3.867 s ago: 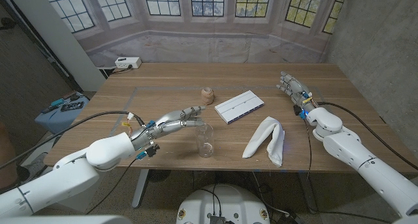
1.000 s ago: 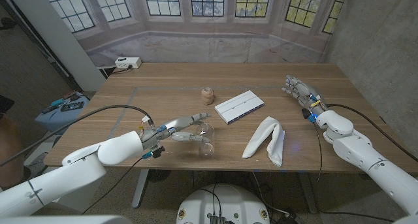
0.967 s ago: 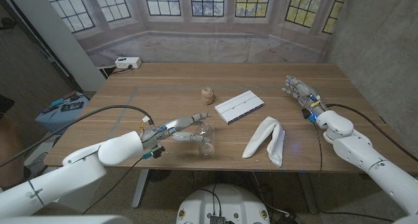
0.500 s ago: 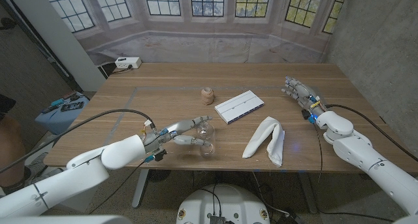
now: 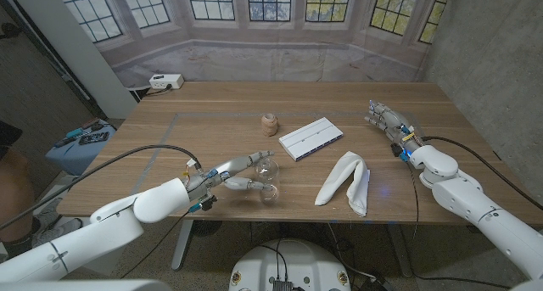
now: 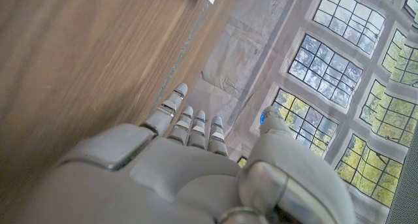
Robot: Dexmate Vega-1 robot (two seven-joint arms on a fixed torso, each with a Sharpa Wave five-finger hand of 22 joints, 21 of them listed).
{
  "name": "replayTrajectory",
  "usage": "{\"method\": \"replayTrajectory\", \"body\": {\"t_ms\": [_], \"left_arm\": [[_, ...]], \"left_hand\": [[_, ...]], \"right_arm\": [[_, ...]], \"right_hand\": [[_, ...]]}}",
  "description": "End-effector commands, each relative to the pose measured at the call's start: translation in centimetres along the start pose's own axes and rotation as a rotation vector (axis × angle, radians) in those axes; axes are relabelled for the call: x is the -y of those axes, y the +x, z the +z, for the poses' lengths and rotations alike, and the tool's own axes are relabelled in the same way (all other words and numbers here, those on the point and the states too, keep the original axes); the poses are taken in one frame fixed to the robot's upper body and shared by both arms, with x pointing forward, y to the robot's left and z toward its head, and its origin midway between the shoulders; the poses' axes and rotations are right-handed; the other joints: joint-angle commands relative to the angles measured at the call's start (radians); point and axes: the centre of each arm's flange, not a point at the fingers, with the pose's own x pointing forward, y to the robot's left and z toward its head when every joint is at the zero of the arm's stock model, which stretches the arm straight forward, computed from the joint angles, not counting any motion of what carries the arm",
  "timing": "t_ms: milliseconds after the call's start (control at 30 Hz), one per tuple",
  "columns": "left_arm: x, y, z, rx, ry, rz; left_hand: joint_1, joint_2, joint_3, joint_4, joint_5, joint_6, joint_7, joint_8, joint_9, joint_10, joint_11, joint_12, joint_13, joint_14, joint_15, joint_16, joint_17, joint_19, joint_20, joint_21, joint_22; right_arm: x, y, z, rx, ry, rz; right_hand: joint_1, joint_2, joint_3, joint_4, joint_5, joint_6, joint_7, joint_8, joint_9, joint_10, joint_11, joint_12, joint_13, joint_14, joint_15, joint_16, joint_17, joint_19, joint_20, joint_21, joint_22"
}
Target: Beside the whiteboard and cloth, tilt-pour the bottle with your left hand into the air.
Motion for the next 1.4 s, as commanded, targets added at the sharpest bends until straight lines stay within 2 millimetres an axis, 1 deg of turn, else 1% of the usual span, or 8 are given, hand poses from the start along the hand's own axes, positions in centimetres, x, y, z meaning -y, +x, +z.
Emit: {"method": "replayTrajectory", "body": {"t_ms": [33, 167, 267, 433, 933, 1033, 1167, 1400], "left_arm": [[0.1, 0.8, -0.8, 0.015, 0.005, 0.004], [0.4, 1.3, -0.8, 0.028, 0.004, 0.002], [0.6, 1.6, -0.8, 0.035, 0.001, 0.006], [1.1, 2.0, -0.9, 0.047, -0.003, 0.011], [2.3, 2.6, -1.4, 0.076, -0.038, 0.046], [2.5, 2.7, -1.6, 0.081, -0.046, 0.057], [2.7, 2.7, -1.8, 0.083, -0.055, 0.071], [2.8, 2.8, -2.2, 0.093, -0.079, 0.094]], "left_hand": [[0.017, 0.001, 0.000, 0.008, 0.004, 0.010, 0.000, 0.006, 0.003, 0.008, 0.000, 0.007, 0.002, 0.009, -0.003, 0.004, 0.005, 0.012, -0.004, -0.002, 0.002], [0.019, 0.001, -0.001, 0.009, 0.004, 0.012, -0.001, 0.007, 0.003, 0.012, -0.001, 0.008, 0.002, 0.013, -0.003, 0.005, 0.005, 0.015, -0.006, -0.003, 0.002], [0.026, 0.000, -0.003, 0.011, 0.004, 0.022, -0.002, 0.009, 0.004, 0.029, -0.014, 0.014, 0.002, 0.021, -0.006, 0.006, 0.005, 0.021, -0.004, -0.005, 0.002], [0.038, -0.003, -0.009, 0.015, 0.002, 0.051, -0.002, 0.015, 0.005, 0.064, -0.020, 0.026, 0.006, 0.067, -0.025, 0.018, 0.007, 0.045, -0.010, -0.006, 0.004], [0.082, -0.011, -0.034, 0.019, 0.003, 0.163, -0.002, 0.034, 0.009, 0.164, -0.034, 0.060, 0.024, 0.188, -0.057, 0.037, 0.013, 0.155, -0.009, 0.007, 0.008], [0.096, -0.012, -0.040, 0.019, 0.003, 0.199, -0.005, 0.041, 0.010, 0.208, -0.052, 0.075, 0.028, 0.222, -0.065, 0.041, 0.013, 0.179, -0.007, 0.010, 0.010], [0.108, -0.005, -0.050, 0.023, 0.002, 0.253, -0.010, 0.053, 0.012, 0.251, -0.059, 0.088, 0.035, 0.266, -0.085, 0.049, 0.015, 0.213, -0.011, 0.016, 0.011], [0.130, 0.016, -0.068, 0.029, -0.002, 0.359, -0.043, 0.079, 0.017, 0.341, -0.101, 0.117, 0.051, 0.349, -0.123, 0.070, 0.021, 0.271, -0.013, 0.028, 0.015]], "right_arm": [[-0.3, -0.2, -0.5, -0.006, -0.007, 0.009], [-0.3, -0.5, -0.6, -0.007, -0.008, 0.008], [-0.2, -0.7, -0.7, -0.008, -0.009, 0.007], [0.0, -1.0, -0.8, -0.009, -0.013, 0.005], [-0.1, -1.4, -1.2, -0.020, -0.023, 0.017], [-0.2, -1.4, -1.3, -0.020, -0.024, 0.019], [-0.3, -1.4, -1.4, -0.024, -0.026, 0.022], [-0.6, -1.4, -1.5, -0.030, -0.029, 0.025]], "right_hand": [[0.011, 0.000, 0.002, -0.003, -0.002, 0.004, 0.002, 0.004, 0.002, 0.011, 0.002, 0.004, 0.003, 0.011, 0.001, 0.006, 0.002, 0.007, 0.006, 0.001, 0.002], [0.011, 0.000, 0.002, -0.003, -0.002, 0.004, 0.001, 0.004, 0.002, 0.012, 0.001, 0.004, 0.003, 0.011, 0.001, 0.006, 0.001, 0.008, 0.006, 0.000, 0.002], [0.011, 0.000, 0.002, -0.003, -0.002, 0.004, 0.002, 0.004, 0.002, 0.011, 0.002, 0.004, 0.003, 0.011, 0.001, 0.006, 0.001, 0.008, 0.006, 0.001, 0.002], [0.011, 0.000, 0.002, -0.004, -0.002, 0.004, 0.001, 0.004, 0.002, 0.012, 0.001, 0.004, 0.004, 0.012, 0.001, 0.006, 0.001, 0.009, 0.007, 0.000, 0.002], [0.011, 0.000, 0.002, -0.004, -0.002, 0.005, 0.002, 0.004, 0.002, 0.012, -0.002, 0.004, 0.004, 0.012, 0.001, 0.006, 0.002, 0.010, 0.010, 0.000, 0.002], [0.011, 0.000, 0.002, -0.004, -0.002, 0.004, 0.001, 0.004, 0.002, 0.012, -0.002, 0.003, 0.004, 0.011, 0.001, 0.006, 0.002, 0.010, 0.010, 0.000, 0.002], [0.011, 0.000, 0.002, -0.004, -0.002, 0.005, 0.001, 0.004, 0.002, 0.012, -0.001, 0.004, 0.004, 0.011, 0.001, 0.006, 0.002, 0.011, 0.011, 0.000, 0.002], [0.011, 0.000, 0.002, -0.005, -0.002, 0.005, 0.001, 0.004, 0.002, 0.012, -0.001, 0.004, 0.004, 0.012, 0.001, 0.006, 0.002, 0.012, 0.011, 0.000, 0.002]]}}
